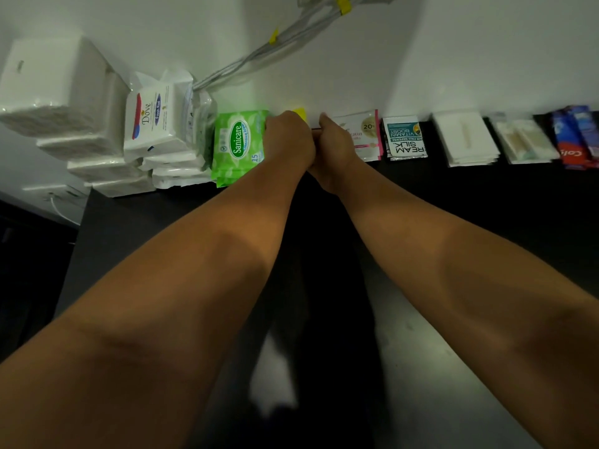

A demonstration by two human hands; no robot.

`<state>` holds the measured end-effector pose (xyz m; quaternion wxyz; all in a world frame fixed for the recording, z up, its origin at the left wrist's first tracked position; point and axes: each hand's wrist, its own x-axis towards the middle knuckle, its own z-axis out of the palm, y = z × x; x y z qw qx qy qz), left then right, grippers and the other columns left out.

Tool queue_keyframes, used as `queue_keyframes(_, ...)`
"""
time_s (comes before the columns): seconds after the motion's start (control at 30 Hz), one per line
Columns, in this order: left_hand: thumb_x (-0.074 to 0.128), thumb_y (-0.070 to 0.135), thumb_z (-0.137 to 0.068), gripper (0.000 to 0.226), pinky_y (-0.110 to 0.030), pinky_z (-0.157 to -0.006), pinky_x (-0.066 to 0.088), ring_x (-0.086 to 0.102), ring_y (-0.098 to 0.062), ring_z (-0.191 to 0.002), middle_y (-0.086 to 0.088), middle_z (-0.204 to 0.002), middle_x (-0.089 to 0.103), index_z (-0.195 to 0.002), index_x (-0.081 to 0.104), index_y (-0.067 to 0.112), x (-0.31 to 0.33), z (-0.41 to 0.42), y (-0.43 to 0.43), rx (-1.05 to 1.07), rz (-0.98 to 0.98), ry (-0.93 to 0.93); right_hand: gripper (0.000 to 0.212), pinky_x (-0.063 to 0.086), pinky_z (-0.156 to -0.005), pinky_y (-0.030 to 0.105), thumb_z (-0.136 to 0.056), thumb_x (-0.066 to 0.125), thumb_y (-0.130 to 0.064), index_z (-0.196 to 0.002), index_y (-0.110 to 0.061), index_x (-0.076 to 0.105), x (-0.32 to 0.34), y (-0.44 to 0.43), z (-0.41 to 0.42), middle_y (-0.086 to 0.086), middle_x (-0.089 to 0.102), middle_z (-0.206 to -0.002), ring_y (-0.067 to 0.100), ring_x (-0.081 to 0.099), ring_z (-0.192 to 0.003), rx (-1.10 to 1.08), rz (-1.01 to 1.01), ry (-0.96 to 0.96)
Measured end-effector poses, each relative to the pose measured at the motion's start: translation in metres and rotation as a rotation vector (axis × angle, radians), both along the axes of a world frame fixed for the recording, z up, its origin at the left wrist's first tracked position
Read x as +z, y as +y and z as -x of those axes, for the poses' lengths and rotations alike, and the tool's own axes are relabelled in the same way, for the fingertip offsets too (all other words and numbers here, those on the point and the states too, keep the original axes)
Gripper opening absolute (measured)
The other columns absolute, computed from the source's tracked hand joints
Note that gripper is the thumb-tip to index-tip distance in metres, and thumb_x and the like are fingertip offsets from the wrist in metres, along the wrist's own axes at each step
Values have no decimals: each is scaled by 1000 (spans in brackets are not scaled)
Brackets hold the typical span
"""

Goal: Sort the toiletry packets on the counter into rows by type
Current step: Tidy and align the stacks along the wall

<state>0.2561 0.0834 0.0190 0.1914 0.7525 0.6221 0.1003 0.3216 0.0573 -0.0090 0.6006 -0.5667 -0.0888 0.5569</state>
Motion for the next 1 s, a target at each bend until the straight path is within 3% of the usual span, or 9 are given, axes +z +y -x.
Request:
queue_keyframes(0.13,52,16,-100,36,-36,-101,44,53,-35,-127,-23,-137,53,-128,55,-7,-1,-2,3,-49,54,56,54,55,-92,50,-105,37,-36,-130,10,52,0,-4,-2,28,61,-124,40,63,-112,34,10,-26)
queue_keyframes(0.27,51,16,-99,39,-36,-105,40,49,-37,-131,-24,-138,52,-133,53,-4,-2,-1,4,-40,93,1,55,48,-104,50,-104,38,-40,-135,5,51,6,0,0,23,58,-134,34,60,-120,85,29,-145)
queue_keyframes(0.4,59,12,-94,26,-36,-94,48,61,-33,-117,-20,-123,65,-115,64,-1,-6,4,0,-7,90,-37,60,48,-104,50,-104,37,-44,-134,6,53,7,-1,0,24,59,-132,35,60,-119,140,67,-218)
queue_keyframes(0.57,53,7,-94,23,-37,-82,51,64,-38,-106,-25,-113,67,-106,66,-6,-15,14,-32,123,144,-270,58,51,-101,46,-105,33,-43,-126,4,61,-1,-32,4,24,66,-121,35,64,-114,163,22,-167)
queue_keyframes(0.77,50,9,-93,9,-14,-58,36,57,-24,-80,-1,-86,61,-98,55,4,-42,30,-78,224,102,-555,58,44,-109,45,-106,30,-45,-125,-2,64,-12,-72,8,19,69,-119,25,65,-114,171,-31,-112)
queue_keyframes(0.83,50,14,-96,12,-10,-69,45,62,-26,-93,-3,-91,64,-103,55,5,-50,35,-87,211,101,-648,56,45,-108,42,-106,29,-45,-121,-7,67,-13,-80,7,16,71,-115,23,66,-112,155,-38,-133)
queue_keyframes(0.9,48,21,-101,29,-36,-96,51,61,-27,-111,-11,-113,67,-121,56,3,-57,40,-92,182,110,-704,53,48,-102,36,-106,30,-46,-104,-15,73,-16,-87,7,11,74,-107,18,69,-104,117,-44,-136)
queue_keyframes(0.93,46,24,-103,32,-42,-100,50,62,-25,-113,-9,-118,67,-127,56,7,-60,42,-94,178,121,-731,53,48,-101,34,-106,29,-47,-100,-18,73,-17,-89,7,9,75,-106,16,69,-104,117,-52,-131)
queue_keyframes(1.0,44,25,-104,32,-41,-101,50,63,-18,-112,-2,-118,68,-130,59,14,-63,40,-95,182,122,-782,57,43,-108,35,-105,25,-49,-113,-16,71,-19,-92,10,9,73,-114,16,66,-112,145,-77,-119)
